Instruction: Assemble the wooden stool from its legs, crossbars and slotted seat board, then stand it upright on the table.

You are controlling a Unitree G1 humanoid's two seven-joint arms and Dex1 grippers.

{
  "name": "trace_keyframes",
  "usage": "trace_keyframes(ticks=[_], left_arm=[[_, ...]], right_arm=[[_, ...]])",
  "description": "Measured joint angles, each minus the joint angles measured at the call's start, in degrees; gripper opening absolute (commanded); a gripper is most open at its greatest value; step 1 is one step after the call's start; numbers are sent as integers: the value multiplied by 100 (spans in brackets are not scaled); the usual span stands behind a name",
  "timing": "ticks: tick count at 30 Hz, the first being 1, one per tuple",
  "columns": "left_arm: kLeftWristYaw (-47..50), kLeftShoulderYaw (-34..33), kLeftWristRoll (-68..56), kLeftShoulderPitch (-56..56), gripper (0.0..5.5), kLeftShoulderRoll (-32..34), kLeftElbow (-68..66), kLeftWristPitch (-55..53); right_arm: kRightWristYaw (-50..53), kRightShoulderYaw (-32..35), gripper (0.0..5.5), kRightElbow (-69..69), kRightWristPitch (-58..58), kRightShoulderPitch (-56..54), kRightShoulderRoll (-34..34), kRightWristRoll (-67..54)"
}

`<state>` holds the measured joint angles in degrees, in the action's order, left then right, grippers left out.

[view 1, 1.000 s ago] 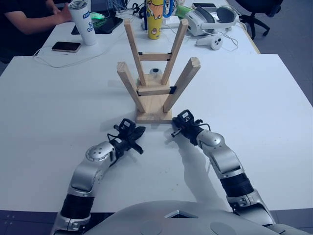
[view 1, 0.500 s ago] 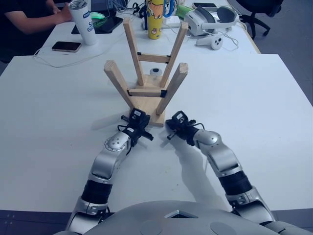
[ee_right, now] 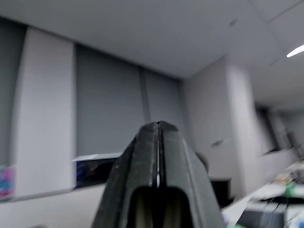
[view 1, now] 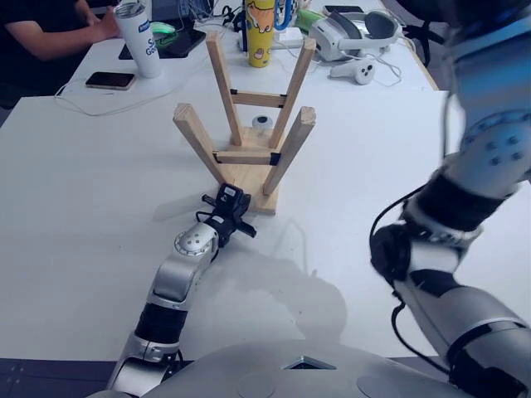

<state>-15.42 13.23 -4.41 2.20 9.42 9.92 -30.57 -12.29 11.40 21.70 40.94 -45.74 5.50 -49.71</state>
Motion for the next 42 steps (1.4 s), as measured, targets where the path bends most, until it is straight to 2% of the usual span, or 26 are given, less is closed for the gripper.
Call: trace_keyframes(ticks=[1, 2, 4, 8, 12, 16, 19, 21, 25, 28, 31, 36, 42], left_arm=[[-1, 0, -1, 3, 1, -3, 1, 17], [0, -13, -4, 14, 1, -8, 3, 83], [17, -65, -1, 44, 1, -12, -26, 89], [225, -215, -3, 154, 1, -225, -280, 124], [294, -262, -1, 285, 1, -343, -522, 226], [293, -261, 13, 301, 1, -351, -644, 431], [287, -259, 73, 240, 1, -308, -676, 698], [251, -307, 160, 184, 1, -147, -634, 958], [-84, -442, 253, 256, 1, 315, 63, 1264], [-747, -455, 455, 346, 1, 1249, 344, 1118], [-1303, -369, 616, 353, 1, 1919, 83, 706], [-1637, -104, 846, 302, 1, 2228, -185, 213], [-1597, 88, 941, 525, 1, 2072, -444, 115]], right_arm=[[65, -210, 0, -11, 116, 234, -13, 83], [247, -771, 0, -187, 416, 1015, 1, 401], [362, -1141, 0, -62, 241, 1504, 96, 678], [310, -1328, 0, 71, 85, 1630, 160, 851], [71, -792, 0, -321, 203, 1285, -86, -65], [223, 317, 0, -558, -65, 490, -44, -1092], [185, 568, 0, -894, -314, 360, 252, -951], [-43, 346, 0, -1284, -505, 670, 657, -228], [-1009, -817, 0, -2045, -1382, 1463, 1233, 1483], [-1890, -1307, 0, -2634, -2250, 1535, 1293, 2121], [-2473, -1636, 0, -2887, -2935, 1551, 1326, 2618], [-2994, -1993, 0, -2726, -2965, 1559, 1304, 2786], [-2946, -2724, 0, -2134, -2261, 2106, 914, 2906]])
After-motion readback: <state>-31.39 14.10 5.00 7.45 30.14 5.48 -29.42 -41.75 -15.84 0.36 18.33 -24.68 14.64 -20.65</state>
